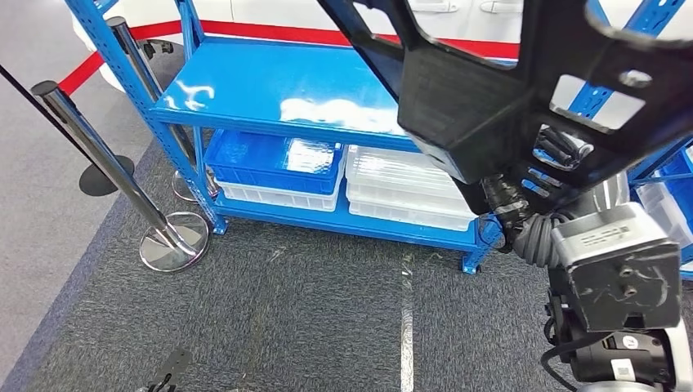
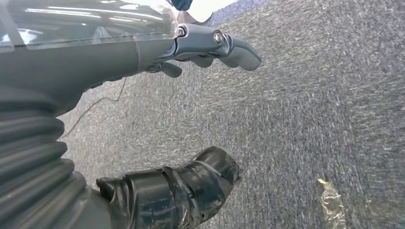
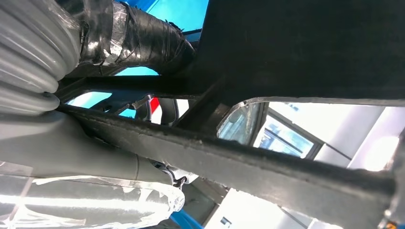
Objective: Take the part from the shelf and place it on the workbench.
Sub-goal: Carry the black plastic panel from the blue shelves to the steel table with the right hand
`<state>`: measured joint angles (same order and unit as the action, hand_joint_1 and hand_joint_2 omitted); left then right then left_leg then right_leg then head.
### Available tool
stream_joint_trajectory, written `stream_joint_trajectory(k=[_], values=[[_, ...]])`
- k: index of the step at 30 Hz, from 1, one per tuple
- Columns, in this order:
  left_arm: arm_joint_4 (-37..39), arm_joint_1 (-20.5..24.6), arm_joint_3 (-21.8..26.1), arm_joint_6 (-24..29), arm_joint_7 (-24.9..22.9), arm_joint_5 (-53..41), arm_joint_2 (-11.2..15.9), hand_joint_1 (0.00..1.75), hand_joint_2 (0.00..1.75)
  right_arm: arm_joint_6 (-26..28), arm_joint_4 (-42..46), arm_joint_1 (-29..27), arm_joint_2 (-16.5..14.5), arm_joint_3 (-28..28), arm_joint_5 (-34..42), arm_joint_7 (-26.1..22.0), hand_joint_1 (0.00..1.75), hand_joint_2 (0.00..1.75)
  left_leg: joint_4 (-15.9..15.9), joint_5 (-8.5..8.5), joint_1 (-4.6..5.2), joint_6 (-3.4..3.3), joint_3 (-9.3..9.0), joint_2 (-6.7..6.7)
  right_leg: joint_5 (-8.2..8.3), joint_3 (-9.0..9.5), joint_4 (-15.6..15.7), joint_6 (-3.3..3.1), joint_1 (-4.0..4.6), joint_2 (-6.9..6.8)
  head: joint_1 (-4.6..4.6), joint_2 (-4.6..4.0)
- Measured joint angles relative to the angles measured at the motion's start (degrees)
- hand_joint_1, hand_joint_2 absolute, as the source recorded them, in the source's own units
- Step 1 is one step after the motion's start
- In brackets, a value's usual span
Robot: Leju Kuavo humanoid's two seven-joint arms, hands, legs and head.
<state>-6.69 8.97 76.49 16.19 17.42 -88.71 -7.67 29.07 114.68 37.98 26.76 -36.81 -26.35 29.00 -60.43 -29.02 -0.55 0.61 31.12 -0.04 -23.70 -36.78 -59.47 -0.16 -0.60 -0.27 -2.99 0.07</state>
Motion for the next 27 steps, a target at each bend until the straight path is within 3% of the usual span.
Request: stream_joint_trajectory(k=[2, 4, 6, 8, 9, 10, 11, 12, 14, 16, 17, 18, 20, 22, 24, 25, 26, 27], values=[[0.0, -0.03, 0.04, 0.02, -0.41, 0.02, 0.0, 0.0, 1.75, -0.12, 0.16, 0.1, 0.11, 0.0, -0.39, -0.02, 1.75, 1.75, 1.72, -0.45, 0.25, -0.61, -0.61, -0.14, 0.54, -0.15, 0.04, 0.73, 0.06, -0.17, 0.06, 0.0], [0.0, -0.12, 0.09, 0.04, -0.57, -0.01, -0.02, 0.0, 1.75, -0.2, 0.22, 0.08, 0.21, 0.0, -0.86, 0.0, 1.75, 1.75, 2.22, 0.16, 0.09, -1.65, -0.44, -0.26, 0.43, -0.44, -0.25, 1.38, -0.05, -0.23, 0.08, 0.0], [0.0, -0.12, 0.13, 0.08, -0.53, -0.05, -0.05, 0.0, 1.75, -0.3, 0.33, 0.05, 0.36, 0.0, -1.17, 0.02, 1.75, 1.75, 2.7, 1.0, -0.04, -2.7, -0.29, -0.37, -2.37, -2.05, -3.88, 1.76, -0.13, -0.07, 0.21, 0.0], [0.0, -0.17, 0.17, 0.11, -0.51, -0.07, -0.07, 0.0, 1.75, -0.37, 0.4, -0.08, 0.45, 0.0, -1.3, 0.03, 1.75, 1.75, 2.65, 1.52, 0.06, -3.19, 0.35, -0.62, -6.48, -4.9, -11.11, 2.02, -0.12, 0.14, 0.32, 0.01], [0.0, -0.22, 0.22, 0.12, -0.48, -0.08, -0.06, 0.0, 1.75, -0.38, 0.41, -0.17, 0.45, 0.0, -1.38, 0.03, 1.75, 1.75, 2.55, 1.69, 0.1, -3.24, 0.67, -0.84, -7.62, -5.95, -14.1, 2.13, -0.12, 0.17, 0.33, 0.01], [0.0, -0.26, 0.28, 0.14, -0.39, -0.08, -0.05, 0.0, 1.75, -0.4, 0.43, -0.24, 0.45, 0.0, -1.51, 0.03, 1.75, 1.75, 2.4, 1.81, 0.12, -3.24, 0.96, -1.14, -7.72, -6.18, -15.36, 2.18, -0.13, 0.18, 0.32, 0.01], [0.0, -0.27, 0.34, 0.19, -0.23, -0.09, -0.05, 0.0, 1.75, -0.42, 0.44, -0.27, 0.45, 0.0, -1.67, 0.03, 1.75, 1.75, 2.21, 1.87, 0.13, -3.21, 1.19, -1.52, -6.82, -5.36, -14.5, 2.15, -0.14, 0.24, 0.33, 0.01], [0.0, -0.26, 0.38, 0.27, 0.05, -0.08, -0.05, 0.0, 1.75, -0.44, 0.46, -0.27, 0.45, 0.0, -1.84, 0.03, 1.75, 1.75, 1.98, 1.88, 0.13, -3.16, 1.33, -1.92, -5.18, -3.55, -11.62, 2.03, -0.16, 0.53, 0.35, 0.01], [0.0, -0.17, 0.41, 0.52, 0.98, 0.04, -0.07, 0.0, 1.75, -0.42, 0.52, -0.33, 0.47, 0.0, -2.32, 0.08, 1.75, 1.75, 1.44, 1.8, 0.17, -2.9, 1.72, -2.71, -2.69, 0.59, -4.19, 1.55, -0.24, 2.5, 0.33, 0.0], [0.0, -0.05, 0.43, 0.88, 2.17, 0.22, -0.08, 0.0, 1.75, -0.32, 1.03, -0.82, 0.97, 0.09, -3.11, 0.24, 1.75, 1.75, 1.1, 1.96, 0.03, -2.27, 2.43, -3.57, -2.32, 2.42, -0.53, 1.18, -0.17, 4.04, 0.26, 0.0], [0.0, -0.04, 0.44, 1.13, 2.68, 0.27, -0.06, 0.0, 1.75, -0.28, 1.58, -1.43, 1.51, 0.28, -3.46, 0.33, 1.75, 1.75, 1.05, 2.15, -0.05, -1.87, 2.75, -4.11, -2.38, 2.59, -0.21, 1.09, -0.1, 3.94, 0.24, 0.0], [0.0, -0.12, 0.47, 1.36, 3.02, 0.26, -0.03, 0.0, 1.75, -0.26, 2.32, -2.28, 2.21, 0.62, -3.68, 0.4, 1.75, 1.75, 1.16, 2.28, -0.16, -1.5, 2.92, -4.62, -2.32, 2.59, 0.0, 0.91, -0.16, 3.37, 0.22, 0.0], [0.03, -0.38, 0.56, 1.7, 3.45, 0.1, 0.01, 0.0, 1.75, -0.27, 4.01, -4.11, 3.69, 1.91, -3.72, 0.48, 1.75, 1.75, 0.04, 1.31, -0.09, -0.96, 3.66, -3.7, -2.0, 2.97, 0.78, 0.38, -0.41, 2.1, 0.06, 0.0], [0.06, -0.42, 0.72, 1.87, 3.62, -0.08, 0.11, 0.0, 1.75, -0.3, 5.48, -5.34, 4.97, 3.37, -3.65, 0.51, 1.75, 1.75, -4.97, -1.68, -0.1, -0.54, 6.02, -1.54, -1.76, 3.22, 1.26, -0.09, -0.54, 0.84, -0.32, 0.0], [0.06, -0.32, 0.87, 1.98, 3.65, -0.16, 0.29, 0.0, 1.75, -0.39, 6.57, -6.34, 5.92, 4.27, -3.71, 0.51, 1.75, 1.75, -11.8, -4.33, -0.28, -0.1, 9.16, -0.7, -1.75, 3.18, 1.24, -0.22, -0.54, -0.35, -0.54, 0.0], [0.06, -0.33, 0.92, 2.04, 3.62, -0.22, 0.33, 0.0, 1.75, -0.53, 7.05, -6.86, 6.24, 4.57, -3.94, 0.51, 1.75, 1.75, -13.56, -4.45, -0.36, 0.1, 10.01, -0.55, -1.77, 3.17, 1.2, -0.2, -0.58, -0.91, -0.53, 0.0], [0.06, -0.36, 0.94, 2.13, 3.57, -0.28, 0.35, 0.0, 1.75, -0.73, 7.45, -7.34, 6.51, 4.83, -4.28, 0.51, 1.75, 1.75, -13.31, -3.54, -0.44, 0.25, 9.91, -0.38, -1.83, 3.16, 1.11, -0.14, -0.65, -1.42, -0.55, 0.0], [0.06, -0.37, 0.96, 2.25, 3.43, -0.38, 0.35, 0.0, 1.75, -0.97, 7.92, -7.8, 6.81, 5.2, -4.78, 0.51, 1.75, 1.75, -11.06, -1.84, -0.52, 0.35, 8.82, -0.11, -1.93, 3.16, 0.98, 0.0, -0.75, -1.9, -0.54, 0.0]])
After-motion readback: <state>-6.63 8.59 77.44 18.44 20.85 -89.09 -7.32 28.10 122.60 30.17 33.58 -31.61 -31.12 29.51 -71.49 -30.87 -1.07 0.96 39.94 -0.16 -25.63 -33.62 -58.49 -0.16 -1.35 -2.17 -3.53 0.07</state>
